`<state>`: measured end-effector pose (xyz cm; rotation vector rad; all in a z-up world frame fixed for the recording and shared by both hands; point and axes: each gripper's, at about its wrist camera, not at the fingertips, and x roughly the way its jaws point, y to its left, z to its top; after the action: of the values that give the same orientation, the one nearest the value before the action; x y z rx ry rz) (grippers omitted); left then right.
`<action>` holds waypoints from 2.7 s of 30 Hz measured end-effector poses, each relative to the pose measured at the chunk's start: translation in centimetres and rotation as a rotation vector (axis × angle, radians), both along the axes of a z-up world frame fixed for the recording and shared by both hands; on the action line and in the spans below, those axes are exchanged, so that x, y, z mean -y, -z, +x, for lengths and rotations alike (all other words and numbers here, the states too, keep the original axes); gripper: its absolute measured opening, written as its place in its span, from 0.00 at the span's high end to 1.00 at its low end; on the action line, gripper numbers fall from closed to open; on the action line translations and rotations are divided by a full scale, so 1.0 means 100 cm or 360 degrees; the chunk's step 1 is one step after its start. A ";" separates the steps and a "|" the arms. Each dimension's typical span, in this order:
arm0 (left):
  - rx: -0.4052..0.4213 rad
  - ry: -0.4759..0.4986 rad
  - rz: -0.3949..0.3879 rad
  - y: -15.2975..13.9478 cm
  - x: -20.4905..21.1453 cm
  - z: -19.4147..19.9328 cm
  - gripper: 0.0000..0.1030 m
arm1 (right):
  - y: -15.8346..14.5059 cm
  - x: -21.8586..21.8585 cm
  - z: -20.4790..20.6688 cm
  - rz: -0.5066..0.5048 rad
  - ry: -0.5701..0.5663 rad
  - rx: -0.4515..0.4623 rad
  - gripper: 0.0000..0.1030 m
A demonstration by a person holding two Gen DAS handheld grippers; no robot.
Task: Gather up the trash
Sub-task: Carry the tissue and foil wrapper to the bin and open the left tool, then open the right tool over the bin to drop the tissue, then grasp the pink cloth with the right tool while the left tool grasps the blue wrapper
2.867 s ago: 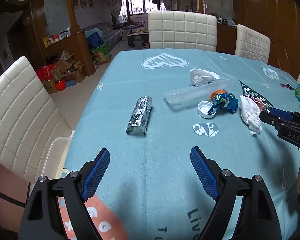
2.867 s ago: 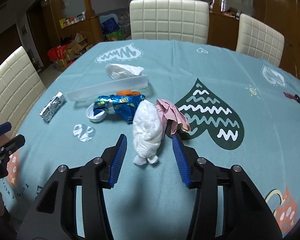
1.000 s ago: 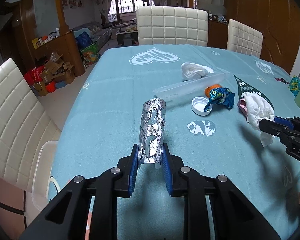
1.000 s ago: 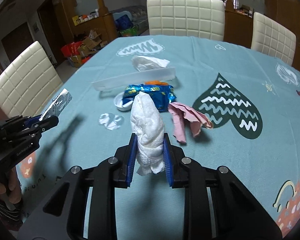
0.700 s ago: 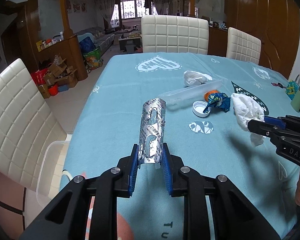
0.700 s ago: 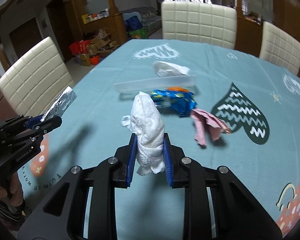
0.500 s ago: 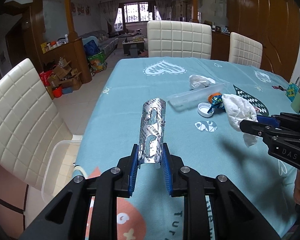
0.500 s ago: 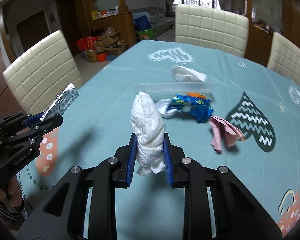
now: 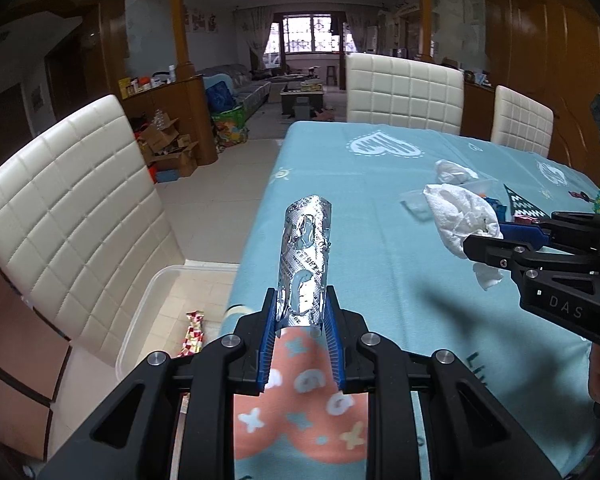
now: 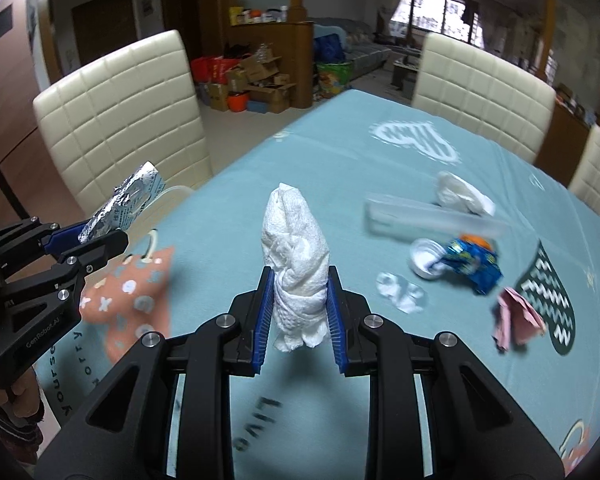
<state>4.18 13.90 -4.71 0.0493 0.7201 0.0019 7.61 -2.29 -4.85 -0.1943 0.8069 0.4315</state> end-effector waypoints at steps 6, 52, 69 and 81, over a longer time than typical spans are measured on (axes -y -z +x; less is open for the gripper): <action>0.0006 -0.0117 0.0014 0.006 -0.032 -0.005 0.78 | -0.003 -0.041 0.003 -0.0040 -0.0102 0.0039 0.72; -0.0153 -0.0532 0.0133 0.048 -0.143 -0.009 0.28 | 0.032 -0.195 0.033 -0.0168 -0.0494 -0.0029 0.72; -0.0143 -0.0410 0.0126 0.037 -0.114 -0.001 0.28 | 0.016 -0.137 0.035 -0.0109 -0.0282 -0.0009 0.25; -0.0120 -0.0168 0.0124 0.014 -0.037 0.002 0.28 | 0.012 -0.019 0.035 -0.0020 0.0036 -0.0007 0.25</action>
<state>4.33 17.56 -6.06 0.0862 0.7970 0.1296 11.06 -0.35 -6.08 -0.1959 0.8153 0.4060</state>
